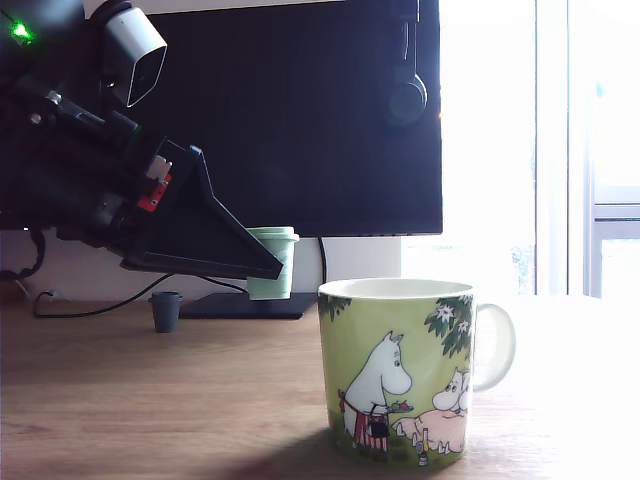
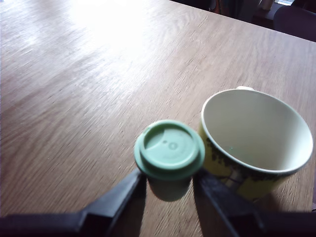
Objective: Pick up the coffee capsules from the table one by one and drop them inside the nearest coffee cup
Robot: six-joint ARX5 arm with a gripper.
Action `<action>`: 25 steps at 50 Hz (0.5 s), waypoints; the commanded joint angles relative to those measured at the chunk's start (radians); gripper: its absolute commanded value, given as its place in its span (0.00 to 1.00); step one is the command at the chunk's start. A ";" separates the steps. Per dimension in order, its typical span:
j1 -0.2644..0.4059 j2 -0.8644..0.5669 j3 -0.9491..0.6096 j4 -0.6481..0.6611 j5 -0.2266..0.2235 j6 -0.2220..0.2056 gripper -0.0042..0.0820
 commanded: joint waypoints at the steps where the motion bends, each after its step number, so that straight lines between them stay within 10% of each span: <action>1: 0.005 -0.012 -0.008 -0.024 -0.010 -0.029 0.28; 25: 0.005 -0.013 -0.007 -0.045 -0.023 -0.047 0.28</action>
